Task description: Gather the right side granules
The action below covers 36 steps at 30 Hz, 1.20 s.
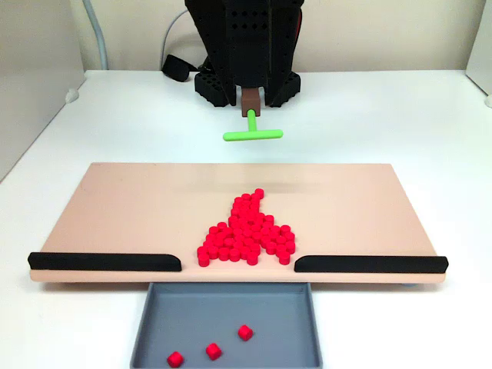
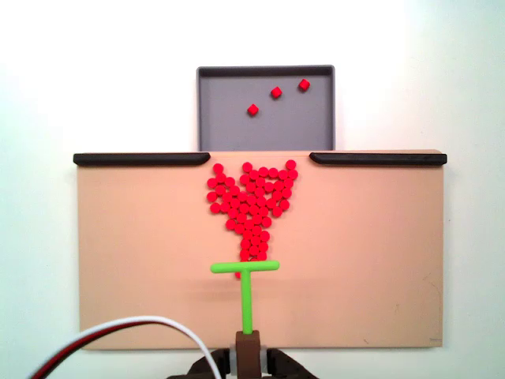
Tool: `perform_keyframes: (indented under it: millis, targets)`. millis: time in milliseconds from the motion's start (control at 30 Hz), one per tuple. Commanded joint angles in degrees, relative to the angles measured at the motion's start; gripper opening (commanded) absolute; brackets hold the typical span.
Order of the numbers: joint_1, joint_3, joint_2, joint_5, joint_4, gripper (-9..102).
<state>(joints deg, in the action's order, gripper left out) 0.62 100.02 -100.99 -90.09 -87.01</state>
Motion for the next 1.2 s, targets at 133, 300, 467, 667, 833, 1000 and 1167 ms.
perform_keyframes:
  millis: [133,300,467,667,833,1000,1167]
  targets:
    - [-0.1,-1.4,-0.4,0.3,0.4,0]
    - [0.4,-1.4,0.5,0.1,0.4,0]
    - [0.4,-1.4,0.4,0.2,0.4,0]
    - [-0.1,-1.4,-0.4,0.4,0.4,0]
    - [-0.1,-1.4,-0.4,0.5,0.4,0]
    - [-0.1,-1.4,-0.4,0.7,0.4,0]
    - [-0.2,-1.4,-0.1,1.0,0.4,0]
